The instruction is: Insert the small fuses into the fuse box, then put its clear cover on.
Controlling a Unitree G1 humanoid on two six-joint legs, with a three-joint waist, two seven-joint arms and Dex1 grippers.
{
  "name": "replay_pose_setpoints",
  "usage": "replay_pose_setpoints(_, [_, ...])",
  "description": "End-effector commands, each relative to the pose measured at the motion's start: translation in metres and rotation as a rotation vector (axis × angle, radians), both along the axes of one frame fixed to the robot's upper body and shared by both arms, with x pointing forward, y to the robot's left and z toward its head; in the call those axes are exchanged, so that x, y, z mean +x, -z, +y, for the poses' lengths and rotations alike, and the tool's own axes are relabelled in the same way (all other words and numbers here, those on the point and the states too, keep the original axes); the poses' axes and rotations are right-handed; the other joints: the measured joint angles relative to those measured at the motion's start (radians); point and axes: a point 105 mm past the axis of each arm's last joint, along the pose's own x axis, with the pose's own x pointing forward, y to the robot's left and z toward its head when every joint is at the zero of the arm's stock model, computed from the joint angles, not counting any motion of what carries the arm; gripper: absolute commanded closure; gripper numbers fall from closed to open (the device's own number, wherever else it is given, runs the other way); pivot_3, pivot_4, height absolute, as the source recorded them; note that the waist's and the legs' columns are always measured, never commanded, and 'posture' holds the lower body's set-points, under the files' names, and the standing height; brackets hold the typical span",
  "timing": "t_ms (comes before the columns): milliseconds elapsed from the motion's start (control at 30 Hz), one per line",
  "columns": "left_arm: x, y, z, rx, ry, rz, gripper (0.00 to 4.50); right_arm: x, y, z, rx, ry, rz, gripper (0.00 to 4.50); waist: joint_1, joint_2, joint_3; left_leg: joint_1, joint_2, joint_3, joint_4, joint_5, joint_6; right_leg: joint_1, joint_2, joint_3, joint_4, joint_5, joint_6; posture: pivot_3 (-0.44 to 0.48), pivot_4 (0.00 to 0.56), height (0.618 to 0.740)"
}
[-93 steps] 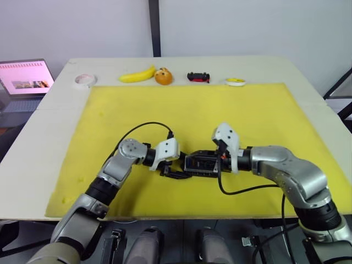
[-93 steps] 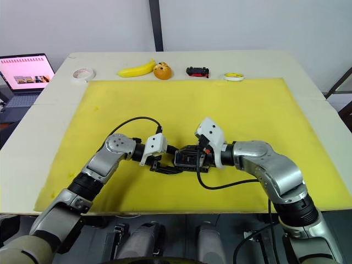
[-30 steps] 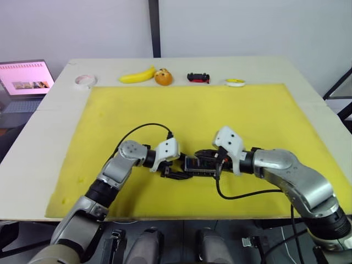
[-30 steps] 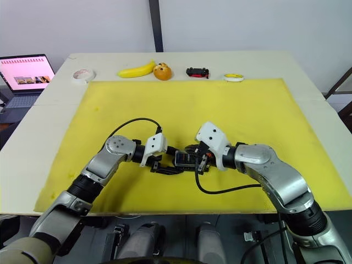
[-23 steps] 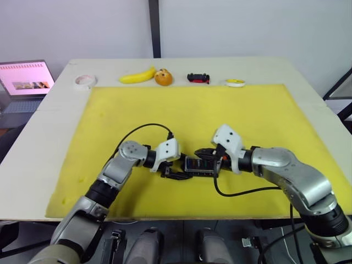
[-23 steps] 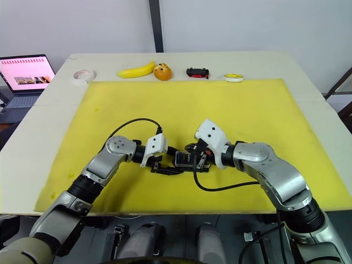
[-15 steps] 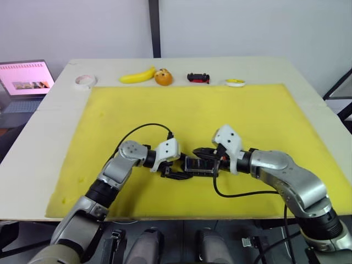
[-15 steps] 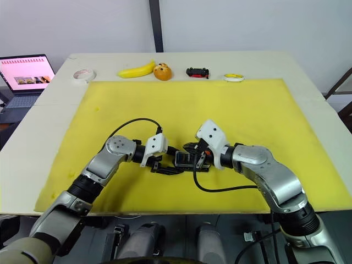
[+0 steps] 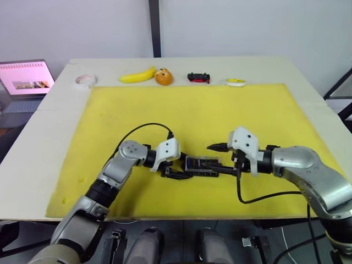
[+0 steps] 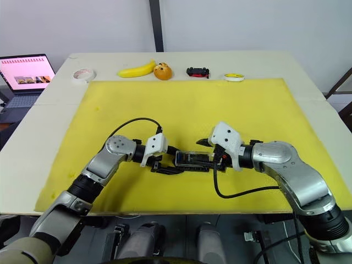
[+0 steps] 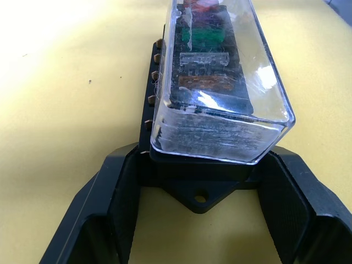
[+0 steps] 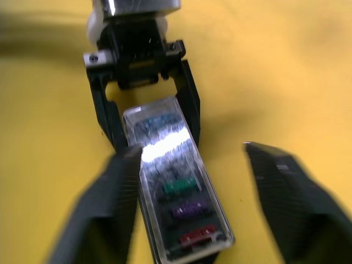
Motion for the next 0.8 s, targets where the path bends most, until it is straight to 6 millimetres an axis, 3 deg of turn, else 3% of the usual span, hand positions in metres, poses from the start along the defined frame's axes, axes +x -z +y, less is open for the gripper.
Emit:
replay_pose_setpoints(33, [0.002,-0.004,-0.002,0.002,-0.002,-0.02,1.97,0.001,-0.001,0.004,-0.035,-0.048,-0.051,0.37,0.0,0.0,0.0,0.0,0.0,0.0,0.0,0.0,0.0,0.0,0.0,0.0,0.0,0.0,0.0,0.0,0.15,0.74])
replay_pose_setpoints(367, [0.003,-0.005,-0.001,0.003,-0.005,-0.023,1.97,0.007,0.011,0.004,-0.094,-0.075,-0.054,0.37,0.001,0.0,0.0,0.0,0.0,0.0,0.0,0.0,0.0,0.0,0.0,0.0,0.0,0.0,0.0,0.0,0.15,0.74])
replay_pose_setpoints(467, [0.003,-0.005,-0.001,0.004,-0.004,-0.022,1.97,0.01,0.01,0.004,-0.091,-0.065,-0.054,1.19,0.001,0.0,0.0,0.0,0.0,0.0,0.0,0.0,0.0,0.0,0.0,0.0,0.0,0.0,0.0,0.0,0.15,0.74])
replay_pose_setpoints(567, [0.003,-0.005,-0.001,0.004,-0.004,-0.022,1.97,0.012,0.01,0.003,-0.098,-0.065,-0.052,2.58,-0.001,0.0,0.0,0.0,0.0,0.0,0.0,0.0,0.0,0.0,0.0,0.0,0.0,0.0,0.0,0.0,0.15,0.74])
replay_pose_setpoints(800, [0.0,-0.005,-0.002,0.004,0.008,-0.023,1.97,0.009,0.001,0.005,-0.051,-0.092,0.042,2.69,-0.001,0.0,0.0,0.0,0.0,0.0,-0.001,0.0,0.0,-0.001,0.0,0.0,0.0,0.0,0.0,0.0,0.15,0.74])
